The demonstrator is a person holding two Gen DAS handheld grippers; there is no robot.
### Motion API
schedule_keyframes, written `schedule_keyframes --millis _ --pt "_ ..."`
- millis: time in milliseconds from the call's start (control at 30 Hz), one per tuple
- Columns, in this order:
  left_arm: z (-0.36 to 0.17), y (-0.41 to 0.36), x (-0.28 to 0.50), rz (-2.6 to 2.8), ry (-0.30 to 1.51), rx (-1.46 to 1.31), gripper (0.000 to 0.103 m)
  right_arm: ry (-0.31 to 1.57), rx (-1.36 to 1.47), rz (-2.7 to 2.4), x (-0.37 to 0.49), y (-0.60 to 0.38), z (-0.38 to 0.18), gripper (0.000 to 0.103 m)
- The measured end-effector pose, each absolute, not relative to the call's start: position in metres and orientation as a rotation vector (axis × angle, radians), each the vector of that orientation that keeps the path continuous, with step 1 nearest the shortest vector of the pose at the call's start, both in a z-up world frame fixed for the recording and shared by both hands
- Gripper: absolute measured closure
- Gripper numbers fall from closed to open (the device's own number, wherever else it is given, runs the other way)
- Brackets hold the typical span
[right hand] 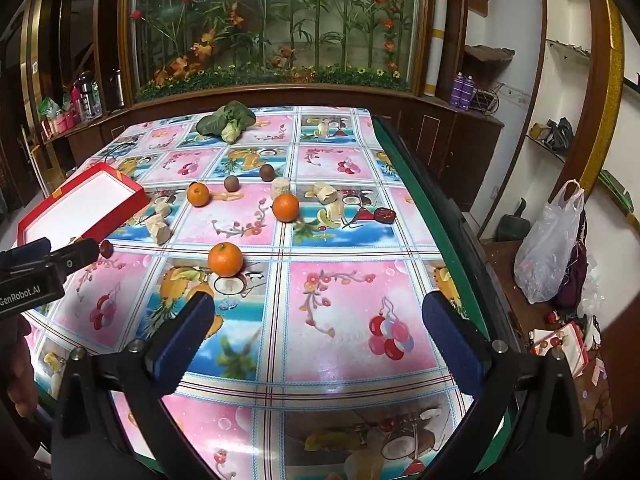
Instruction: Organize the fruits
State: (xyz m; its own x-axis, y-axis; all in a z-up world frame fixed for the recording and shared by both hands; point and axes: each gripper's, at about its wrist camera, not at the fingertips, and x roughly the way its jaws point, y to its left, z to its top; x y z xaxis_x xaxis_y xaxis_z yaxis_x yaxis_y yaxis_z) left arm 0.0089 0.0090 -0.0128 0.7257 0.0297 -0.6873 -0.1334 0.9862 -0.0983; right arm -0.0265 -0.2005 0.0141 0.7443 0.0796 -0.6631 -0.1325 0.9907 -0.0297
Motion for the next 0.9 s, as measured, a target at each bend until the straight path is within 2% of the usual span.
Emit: schedule_keyframes --millis 900 --pt "-0.023 0.018 0.016 0.111 0.778 -0.158 0.001 0.718 -0.05 0.146 -0.02 -0.196 0.011 0.0"
